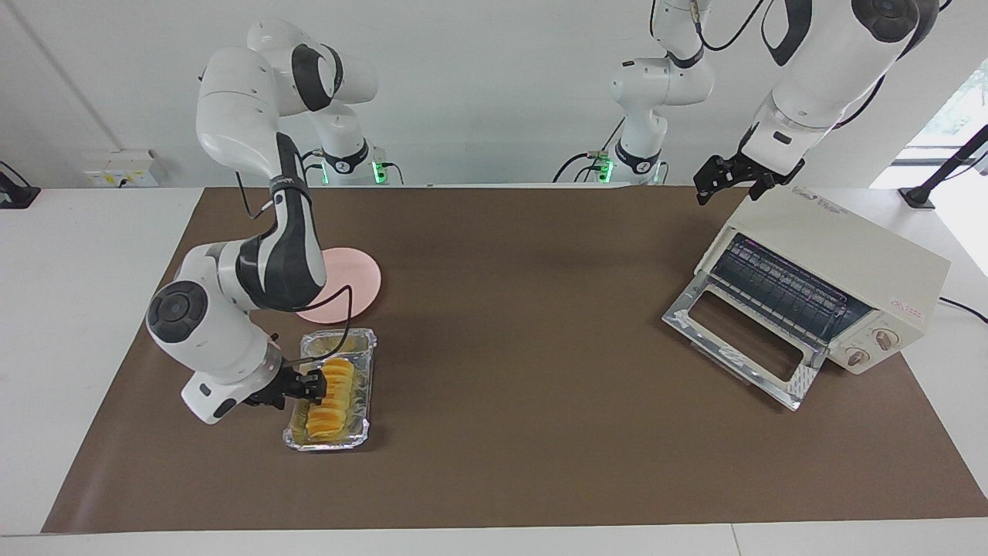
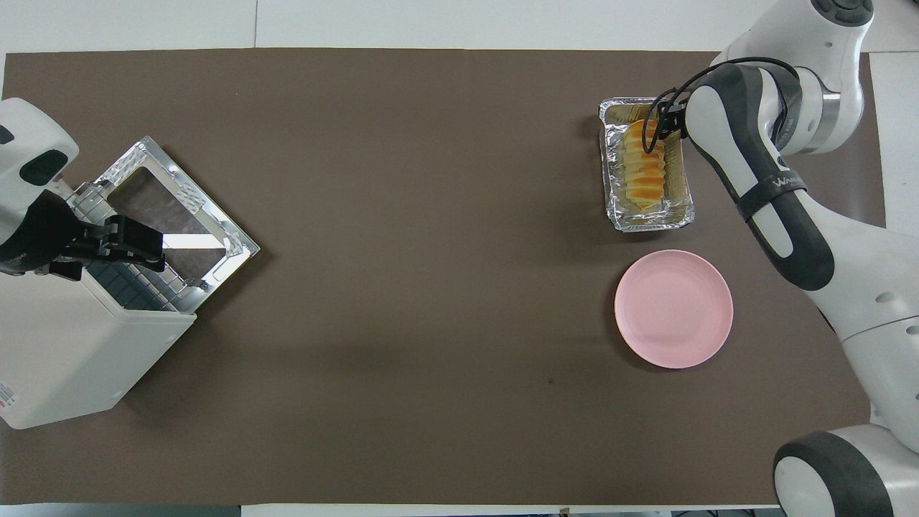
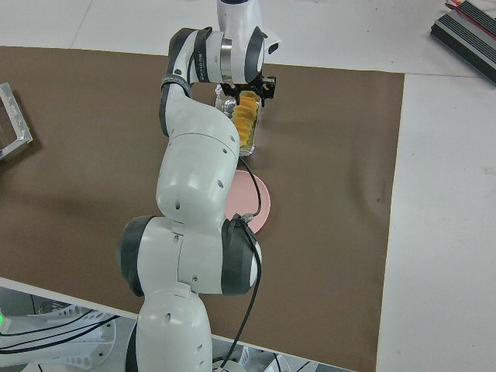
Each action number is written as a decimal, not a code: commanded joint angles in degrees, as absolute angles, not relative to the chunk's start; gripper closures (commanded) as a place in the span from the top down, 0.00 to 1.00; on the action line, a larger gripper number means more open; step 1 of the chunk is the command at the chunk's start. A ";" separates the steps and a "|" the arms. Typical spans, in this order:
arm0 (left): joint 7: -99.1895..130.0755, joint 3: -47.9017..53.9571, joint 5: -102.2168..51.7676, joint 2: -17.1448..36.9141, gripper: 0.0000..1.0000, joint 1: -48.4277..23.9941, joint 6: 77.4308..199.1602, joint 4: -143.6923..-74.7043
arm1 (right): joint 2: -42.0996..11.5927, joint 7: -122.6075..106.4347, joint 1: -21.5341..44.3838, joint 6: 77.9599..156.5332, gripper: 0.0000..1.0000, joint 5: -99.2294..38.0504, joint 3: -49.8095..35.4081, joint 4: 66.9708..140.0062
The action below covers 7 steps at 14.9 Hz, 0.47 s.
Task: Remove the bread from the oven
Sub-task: 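Grasp the bread slices inside the tray with the right gripper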
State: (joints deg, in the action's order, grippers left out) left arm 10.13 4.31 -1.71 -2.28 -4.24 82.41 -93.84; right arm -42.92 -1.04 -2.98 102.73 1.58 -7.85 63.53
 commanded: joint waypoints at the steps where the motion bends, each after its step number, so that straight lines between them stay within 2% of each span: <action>1: 10.11 4.83 -0.88 -3.25 1.00 -3.69 81.83 -94.39 | -40.78 2.01 -1.07 104.05 1.00 4.64 -7.82 67.40; 3: 10.11 4.83 -0.88 -3.25 1.00 -3.69 81.83 -94.39 | -39.82 5.00 0.44 107.38 1.00 6.94 -7.91 70.65; 7: 10.11 4.83 -0.88 -3.25 1.00 -3.69 81.83 -94.39 | -35.78 6.42 1.05 119.24 1.00 7.38 -7.82 83.29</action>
